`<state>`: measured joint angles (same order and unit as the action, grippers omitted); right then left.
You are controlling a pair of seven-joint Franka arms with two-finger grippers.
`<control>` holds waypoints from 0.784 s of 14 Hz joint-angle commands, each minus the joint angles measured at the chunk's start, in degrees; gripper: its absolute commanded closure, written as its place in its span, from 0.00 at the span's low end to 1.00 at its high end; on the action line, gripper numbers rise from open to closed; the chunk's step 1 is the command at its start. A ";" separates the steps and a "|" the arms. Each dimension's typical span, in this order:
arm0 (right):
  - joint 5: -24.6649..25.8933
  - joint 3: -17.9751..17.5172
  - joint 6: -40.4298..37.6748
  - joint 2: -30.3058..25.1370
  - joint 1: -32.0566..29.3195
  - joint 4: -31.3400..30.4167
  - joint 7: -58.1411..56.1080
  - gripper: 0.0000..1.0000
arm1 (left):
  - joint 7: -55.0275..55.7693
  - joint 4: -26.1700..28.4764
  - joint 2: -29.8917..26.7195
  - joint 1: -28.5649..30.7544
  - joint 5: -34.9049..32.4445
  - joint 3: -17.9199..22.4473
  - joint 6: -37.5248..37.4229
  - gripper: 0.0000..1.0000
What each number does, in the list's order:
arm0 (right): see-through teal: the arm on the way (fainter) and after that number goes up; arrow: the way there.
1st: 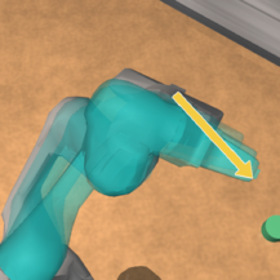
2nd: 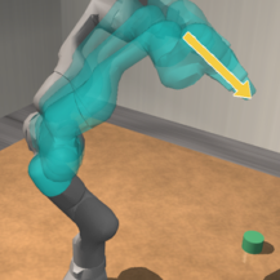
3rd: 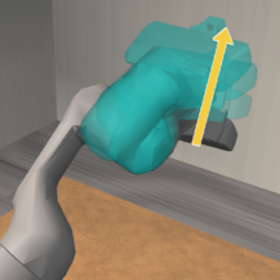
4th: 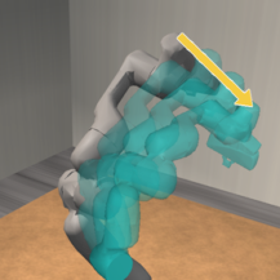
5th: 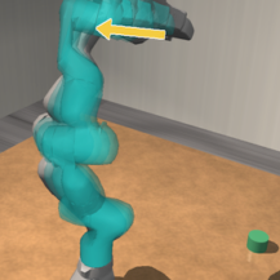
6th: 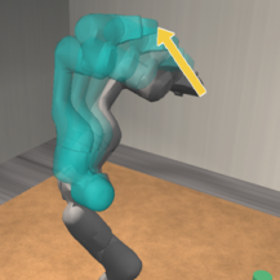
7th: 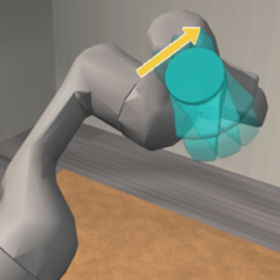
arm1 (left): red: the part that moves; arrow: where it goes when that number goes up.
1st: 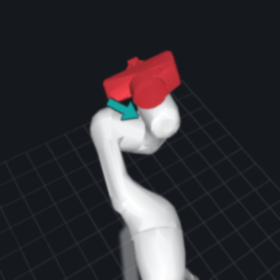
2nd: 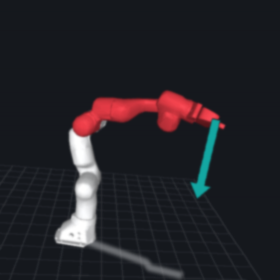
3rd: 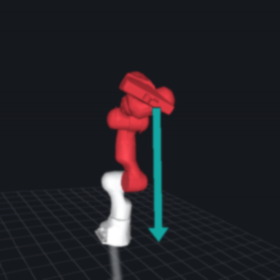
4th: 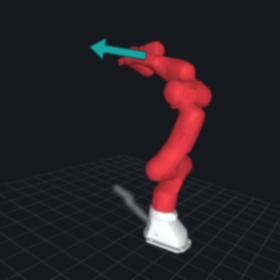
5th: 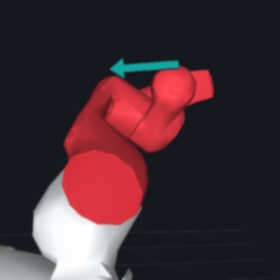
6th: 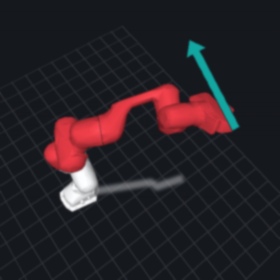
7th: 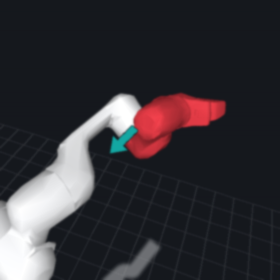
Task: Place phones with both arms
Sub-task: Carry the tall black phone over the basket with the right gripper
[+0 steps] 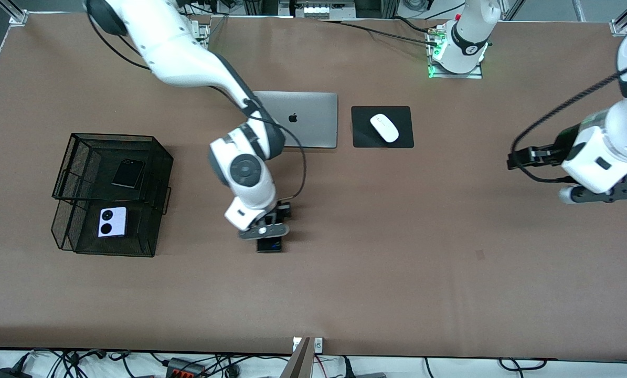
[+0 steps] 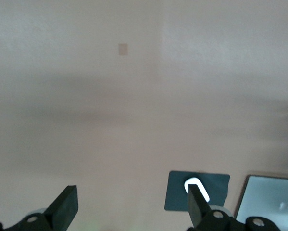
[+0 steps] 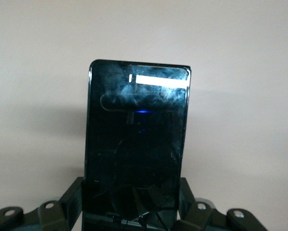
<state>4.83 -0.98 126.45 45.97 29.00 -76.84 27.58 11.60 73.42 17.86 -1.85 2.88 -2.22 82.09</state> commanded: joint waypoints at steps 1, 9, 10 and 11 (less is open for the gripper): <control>0.62 -0.86 -9.60 -8.59 -5.33 -2.43 0.72 0.64 | -2.02 15.73 -9.65 2.19 -0.77 -0.76 8.84 0.00; 0.70 -0.86 -21.87 -24.76 -21.24 -15.14 -18.07 0.64 | -7.52 19.92 -11.89 4.92 -0.86 -0.15 11.95 0.00; 1.05 -0.78 -20.73 -26.79 -22.57 -18.22 -18.96 0.64 | -7.99 19.48 -11.80 4.92 -0.86 -0.06 12.13 0.00; 1.23 -0.78 -19.50 -28.63 -24.41 -21.21 -20.62 0.64 | -8.08 19.30 -11.36 4.92 -0.86 -0.06 12.91 0.00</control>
<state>4.97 -0.69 104.06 24.06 7.25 -88.74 9.27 5.67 91.87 7.09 2.87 2.87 -2.18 93.40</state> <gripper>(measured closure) 0.198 0.000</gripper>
